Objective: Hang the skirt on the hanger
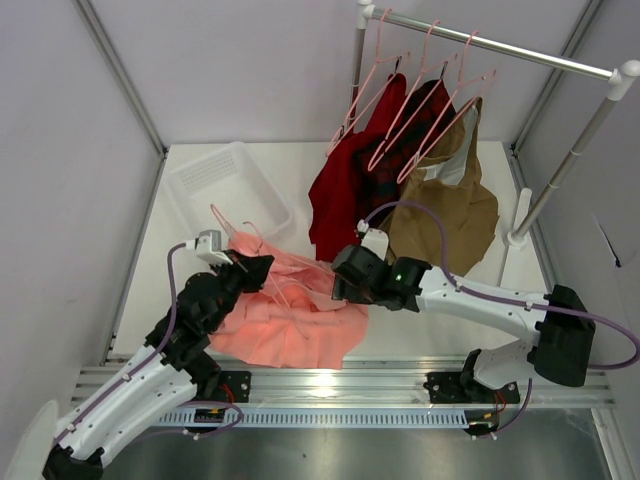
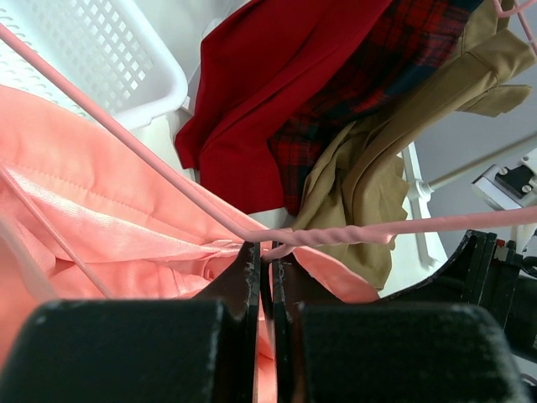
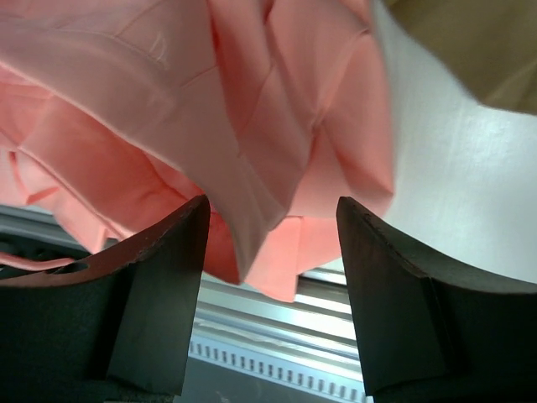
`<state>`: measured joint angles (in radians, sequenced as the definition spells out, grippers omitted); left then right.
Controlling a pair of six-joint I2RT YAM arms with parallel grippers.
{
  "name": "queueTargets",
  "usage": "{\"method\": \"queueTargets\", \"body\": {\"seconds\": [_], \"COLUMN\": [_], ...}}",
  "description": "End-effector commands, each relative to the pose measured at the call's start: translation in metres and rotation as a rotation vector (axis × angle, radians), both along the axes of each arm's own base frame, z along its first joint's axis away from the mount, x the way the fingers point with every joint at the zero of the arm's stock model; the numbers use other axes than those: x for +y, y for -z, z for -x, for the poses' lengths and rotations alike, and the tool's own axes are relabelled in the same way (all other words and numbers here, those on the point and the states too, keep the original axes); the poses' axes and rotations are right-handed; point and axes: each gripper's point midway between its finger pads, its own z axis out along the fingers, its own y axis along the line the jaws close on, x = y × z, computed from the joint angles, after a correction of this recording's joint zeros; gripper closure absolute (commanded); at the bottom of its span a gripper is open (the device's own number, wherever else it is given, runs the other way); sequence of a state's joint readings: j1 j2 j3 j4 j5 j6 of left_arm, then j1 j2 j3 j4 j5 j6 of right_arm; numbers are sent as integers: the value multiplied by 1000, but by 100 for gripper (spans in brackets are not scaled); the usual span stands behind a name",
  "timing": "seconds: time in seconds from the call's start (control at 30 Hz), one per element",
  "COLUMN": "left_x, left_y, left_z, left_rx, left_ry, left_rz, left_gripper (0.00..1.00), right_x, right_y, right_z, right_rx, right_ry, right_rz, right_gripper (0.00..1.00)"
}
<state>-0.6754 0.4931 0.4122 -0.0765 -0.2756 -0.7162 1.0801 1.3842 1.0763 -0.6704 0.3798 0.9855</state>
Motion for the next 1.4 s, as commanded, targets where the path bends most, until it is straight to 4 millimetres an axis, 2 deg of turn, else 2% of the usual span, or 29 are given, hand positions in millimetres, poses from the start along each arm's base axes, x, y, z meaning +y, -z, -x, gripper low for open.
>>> {"method": "queueTargets", "body": {"seconds": [0.0,0.1,0.33,0.4,0.43,0.57,0.7,0.73,0.83,0.9,0.97,1.0,1.03,1.07,1.1,1.17,1.3,1.37], "left_x": [-2,-2,2,3,2,3,5,5,6,7,5,7,7,6,7,9,16,22], "left_y": [-2,-1,-4,-5,-6,-7,-16,-22,-43,-67,-69,-89,-89,-86,-96,-95,-98,-98], "left_z": [-1,-2,-3,-3,-3,-2,-2,0,5,7,7,7,6,3,1,-3,-5,-7], "left_rx": [-16,-14,-27,-30,-31,-28,-28,-34,-58,-89,-69,-94,-79,-51,-54,-27,-22,-21], "left_ry": [14,14,6,5,10,13,13,18,34,40,53,49,47,37,24,-3,-43,-80], "left_rz": [18,18,14,16,16,15,22,30,56,75,56,71,65,67,83,118,215,249], "left_gripper": [100,100,100,100,100,100,100,100,100,100,100,100,100,100,100,100,100,100], "right_x": [25,35,36,35,35,38,49,57,64,64,59,62,60,58,62,69,83,86], "right_y": [-7,-10,10,15,16,1,-42,-55,-77,-81,-76,-95,-99,-84,-97,-100,-128,-133], "right_z": [4,5,5,2,0,-12,-24,-27,-28,-28,-24,-25,-22,-16,-13,-8,7,8], "right_rx": [6,-3,30,23,21,-61,-165,-207,-308,-367,-440,-502,-529,-546,-593,-634,-767,-787], "right_ry": [27,55,130,138,142,130,96,59,-25,-55,-93,-94,-112,-170,-201,-280,-437,-461], "right_rz": [-122,-183,-218,-199,-197,-200,-285,-326,-421,-465,-530,-636,-672,-648,-689,-678,-747,-762], "right_gripper": [33,34,36,41,57,100,100,100,100,100,100,100,100,100,100,100,100,100]}}
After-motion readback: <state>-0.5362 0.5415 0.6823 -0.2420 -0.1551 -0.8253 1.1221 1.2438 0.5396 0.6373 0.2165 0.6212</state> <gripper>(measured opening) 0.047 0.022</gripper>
